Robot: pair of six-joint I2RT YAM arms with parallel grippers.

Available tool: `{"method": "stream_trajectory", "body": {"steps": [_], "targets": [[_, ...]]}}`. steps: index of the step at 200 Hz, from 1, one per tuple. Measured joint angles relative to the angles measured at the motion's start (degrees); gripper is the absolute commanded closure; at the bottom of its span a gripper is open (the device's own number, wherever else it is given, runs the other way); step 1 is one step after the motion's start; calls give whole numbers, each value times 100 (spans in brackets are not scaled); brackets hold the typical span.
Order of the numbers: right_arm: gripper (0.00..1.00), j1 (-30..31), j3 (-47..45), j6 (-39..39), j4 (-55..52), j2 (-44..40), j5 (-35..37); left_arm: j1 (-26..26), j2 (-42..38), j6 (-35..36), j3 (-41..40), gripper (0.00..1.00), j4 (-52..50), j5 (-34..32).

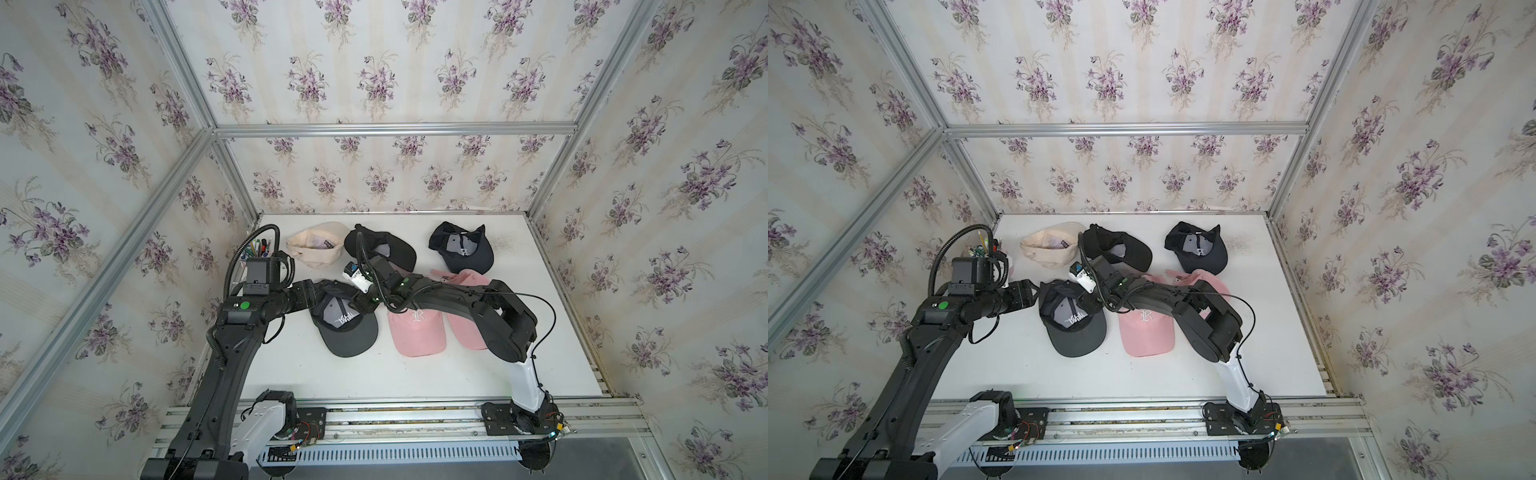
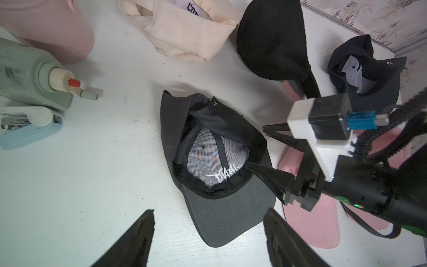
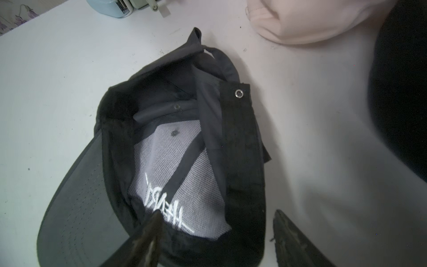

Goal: Open the adjustable buckle of the baseball cap
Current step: Pick up the baseball cap from the center of the board.

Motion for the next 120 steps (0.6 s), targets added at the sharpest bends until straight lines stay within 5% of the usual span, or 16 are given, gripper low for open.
{"method": "stream_trajectory", "body": {"steps": [80, 120], "targets": [[33, -7, 181, -98, 20, 466, 133, 0, 125, 92, 55, 24, -33, 24], [70, -7, 125, -111, 153, 463, 111, -2, 254, 92, 96, 23, 2, 83]]}}
